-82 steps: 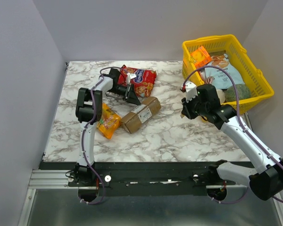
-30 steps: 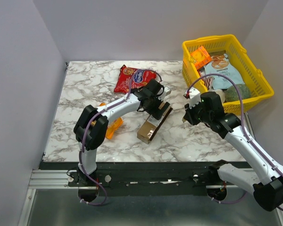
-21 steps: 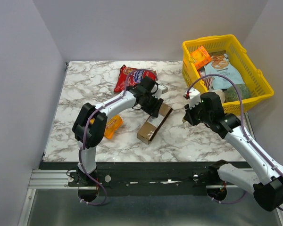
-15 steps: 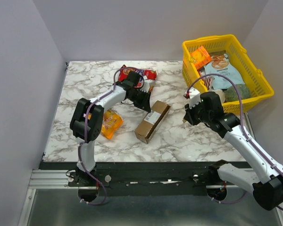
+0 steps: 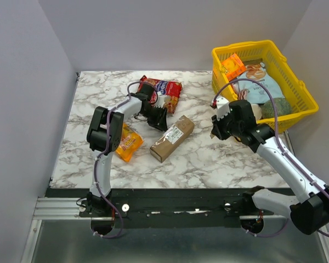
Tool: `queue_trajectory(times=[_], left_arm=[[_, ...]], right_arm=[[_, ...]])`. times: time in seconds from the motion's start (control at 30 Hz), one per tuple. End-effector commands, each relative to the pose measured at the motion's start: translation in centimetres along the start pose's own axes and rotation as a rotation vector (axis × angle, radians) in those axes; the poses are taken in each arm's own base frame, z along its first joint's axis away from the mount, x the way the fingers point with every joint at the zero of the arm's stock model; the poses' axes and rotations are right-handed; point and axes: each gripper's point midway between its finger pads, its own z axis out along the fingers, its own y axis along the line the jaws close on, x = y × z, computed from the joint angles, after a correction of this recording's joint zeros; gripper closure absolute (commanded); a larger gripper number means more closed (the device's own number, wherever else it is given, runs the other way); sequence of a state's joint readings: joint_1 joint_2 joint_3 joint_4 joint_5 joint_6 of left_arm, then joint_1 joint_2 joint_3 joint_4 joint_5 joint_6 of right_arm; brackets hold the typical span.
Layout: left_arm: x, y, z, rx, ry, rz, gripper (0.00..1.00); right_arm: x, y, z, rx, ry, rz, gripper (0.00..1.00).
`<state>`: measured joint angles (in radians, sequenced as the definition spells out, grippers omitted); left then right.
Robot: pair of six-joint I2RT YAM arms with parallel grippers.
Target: Unpack the express box
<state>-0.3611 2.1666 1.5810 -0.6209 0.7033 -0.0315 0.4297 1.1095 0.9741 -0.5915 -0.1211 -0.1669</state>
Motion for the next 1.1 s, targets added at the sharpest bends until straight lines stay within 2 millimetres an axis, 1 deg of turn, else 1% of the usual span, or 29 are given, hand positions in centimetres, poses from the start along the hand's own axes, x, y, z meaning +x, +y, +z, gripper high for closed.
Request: queue_trajectory(times=[0.0,0.03,0.07,0.1,0.13,0.17,0.2,0.27,0.3,0.37,0.4,0.43,0.47,0.53,0.63,0.67,0.73,0.77,0.8,0.87,0.9,0.97,1.0,1.03,1.07], left_arm=[[-2.1,3.0,-4.2,-0.147,-0.091,0.013,0.51],[-3.6,2.1,-5.5,-0.129,-0.152,0.048,0.47],[-4.1,1.5,-6.1,-0.097,-0.18,0.066,0.44],[-4.7,0.3,-6.7,-0.047,-0.207,0.128,0.41],[-5.3,-1.9,-7.6,0.043,-0.237,0.188,0.12],[-5.4,-3.0,-7.9,0.084,-0.245,0.221,0.02],[-5.5,-3.8,-8.1,0.113,-0.249,0.25,0.01],[-5.3,-5.5,-7.8,0.164,-0.235,0.265,0.01],[-5.4,-6.2,-7.8,0.184,-0.227,0.288,0.01],[-4.3,-7.0,-6.6,0.222,-0.165,0.255,0.01],[-4.3,-7.3,-6.2,0.224,-0.153,0.252,0.01],[-3.7,-7.1,-5.5,0.223,-0.124,0.231,0.01],[-3.4,-7.5,-4.7,0.23,-0.104,0.237,0.01],[-2.7,-7.0,-3.4,0.189,-0.066,0.238,0.01],[-1.9,-6.0,-1.5,0.117,-0.019,0.24,0.01],[-1.8,-5.7,-1.3,0.1,-0.015,0.231,0.01],[-0.9,-5.2,-0.8,0.085,0.006,0.222,0.01],[-0.5,-5.3,-0.7,0.088,0.012,0.225,0.01],[0.6,-5.1,-0.4,0.089,0.034,0.215,0.01],[1.6,-5.5,-0.4,0.097,0.047,0.207,0.02],[3.1,-5.4,-0.2,0.104,0.073,0.178,0.02],[4.1,-6.3,-0.4,0.118,0.075,0.188,0.02],[5.7,-6.1,-0.1,0.12,0.1,0.167,0.02],[5.8,-6.4,-0.3,0.119,0.09,0.167,0.01],[6.5,-6.5,-0.1,0.122,0.099,0.156,0.02]], right_arm=[[-2.6,-0.9,0.0,0.023,-0.06,-0.023,1.0],[-2.9,-1.0,0.1,0.024,-0.064,-0.023,1.0],[-3.3,-1.1,0.3,0.028,-0.071,-0.022,1.0],[-3.6,-1.2,0.4,0.029,-0.079,-0.019,1.0],[-4.2,-1.2,0.4,0.027,-0.091,-0.022,1.0],[-4.6,-1.2,0.6,0.026,-0.104,-0.024,1.0],[-4.9,-1.2,1.0,0.018,-0.104,-0.024,1.0],[-5.7,-1.2,1.4,0.009,-0.119,-0.026,1.0],[-5.7,-1.0,2.1,-0.004,-0.109,-0.022,0.99],[-6.3,-1.0,2.3,-0.014,-0.117,-0.016,1.0],[-6.4,-0.8,2.5,-0.026,-0.116,-0.015,1.0],[-6.4,-0.7,2.7,-0.033,-0.114,-0.018,1.0],[-6.4,-0.7,2.9,-0.036,-0.116,-0.016,1.0],[-6.3,-0.6,3.3,-0.043,-0.114,-0.006,1.0],[-7.0,-0.5,3.4,-0.046,-0.136,0.02,1.0],[-7.2,-0.3,3.3,-0.054,-0.145,0.018,1.0],[-7.4,0.0,3.2,-0.073,-0.154,0.003,1.0],[-7.4,0.0,3.0,-0.076,-0.16,-0.009,0.99],[-7.3,0.1,2.9,-0.08,-0.163,-0.03,1.0],[-6.8,0.2,3.0,-0.083,-0.157,-0.046,1.0],[-6.8,0.2,3.1,-0.085,-0.159,-0.054,1.0],[-6.6,0.3,3.4,-0.088,-0.161,-0.052,1.0],[-6.5,0.3,3.6,-0.091,-0.159,-0.043,0.99],[-6.4,0.6,3.8,-0.104,-0.159,-0.028,0.99],[-6.5,0.7,4.0,-0.112,-0.166,-0.017,1.0]])
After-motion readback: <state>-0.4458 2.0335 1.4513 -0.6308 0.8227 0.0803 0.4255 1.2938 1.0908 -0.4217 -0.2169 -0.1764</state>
